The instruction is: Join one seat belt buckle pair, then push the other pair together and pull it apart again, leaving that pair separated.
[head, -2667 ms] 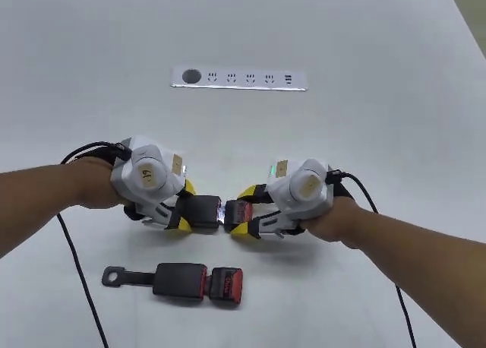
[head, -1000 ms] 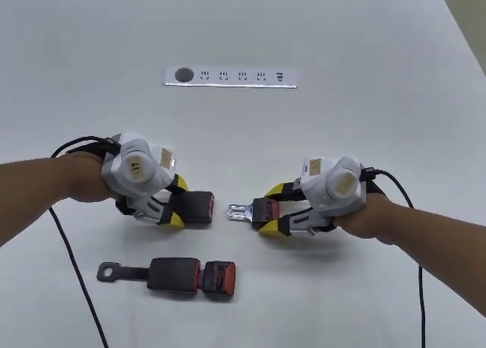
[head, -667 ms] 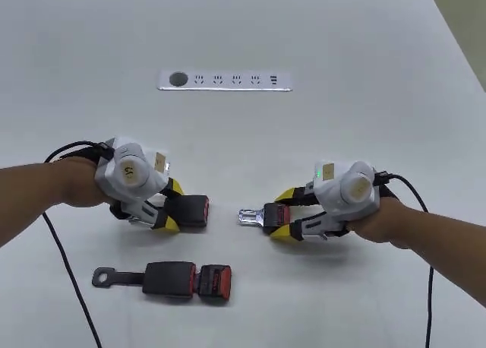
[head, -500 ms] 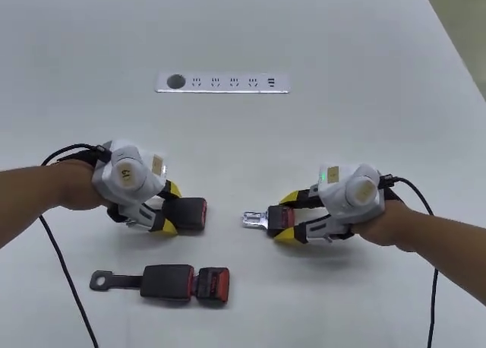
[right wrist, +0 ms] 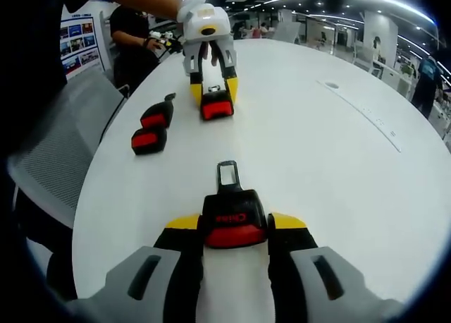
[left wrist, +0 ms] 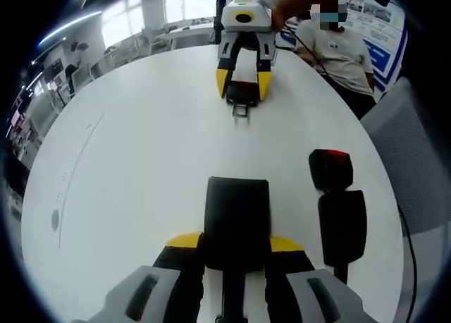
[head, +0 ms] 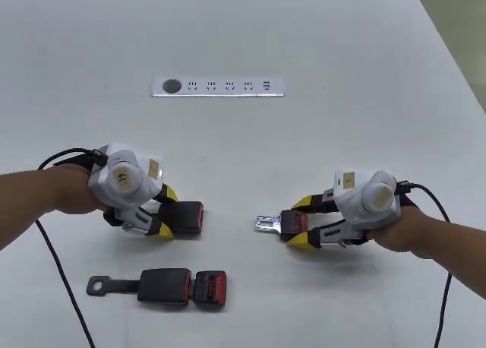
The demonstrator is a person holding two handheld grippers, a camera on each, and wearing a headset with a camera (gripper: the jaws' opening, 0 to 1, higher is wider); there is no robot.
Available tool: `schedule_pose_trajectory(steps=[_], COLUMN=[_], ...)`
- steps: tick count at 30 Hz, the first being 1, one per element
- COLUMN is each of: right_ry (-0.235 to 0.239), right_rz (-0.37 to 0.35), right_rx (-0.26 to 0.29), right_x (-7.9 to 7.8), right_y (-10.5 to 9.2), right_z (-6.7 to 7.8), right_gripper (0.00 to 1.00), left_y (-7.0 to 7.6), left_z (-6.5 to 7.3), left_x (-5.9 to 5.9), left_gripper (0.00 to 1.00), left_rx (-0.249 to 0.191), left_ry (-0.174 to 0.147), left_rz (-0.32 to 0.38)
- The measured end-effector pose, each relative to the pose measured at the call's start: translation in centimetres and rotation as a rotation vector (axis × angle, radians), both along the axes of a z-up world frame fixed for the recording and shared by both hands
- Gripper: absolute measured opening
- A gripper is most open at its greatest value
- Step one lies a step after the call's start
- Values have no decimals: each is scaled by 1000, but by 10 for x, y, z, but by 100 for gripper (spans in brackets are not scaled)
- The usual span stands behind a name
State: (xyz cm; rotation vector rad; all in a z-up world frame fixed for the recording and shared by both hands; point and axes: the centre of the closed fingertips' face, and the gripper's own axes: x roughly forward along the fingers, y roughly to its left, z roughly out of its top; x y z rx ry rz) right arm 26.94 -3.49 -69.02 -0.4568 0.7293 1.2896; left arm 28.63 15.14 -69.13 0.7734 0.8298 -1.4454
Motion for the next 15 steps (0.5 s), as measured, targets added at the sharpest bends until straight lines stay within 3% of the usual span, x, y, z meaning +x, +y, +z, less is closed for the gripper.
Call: schedule_pose_trajectory(steps=[15], right_ry=[-2], right_rz=[-6], right_rx=[-12], right_x=[-1], right_y=[-6], right_z=[0], right_gripper=[35], left_y=[-2], left_z=[1], left_x=[-2], left_gripper=[34], left_rx=[22], left_ry=[-4], left_rz=[1])
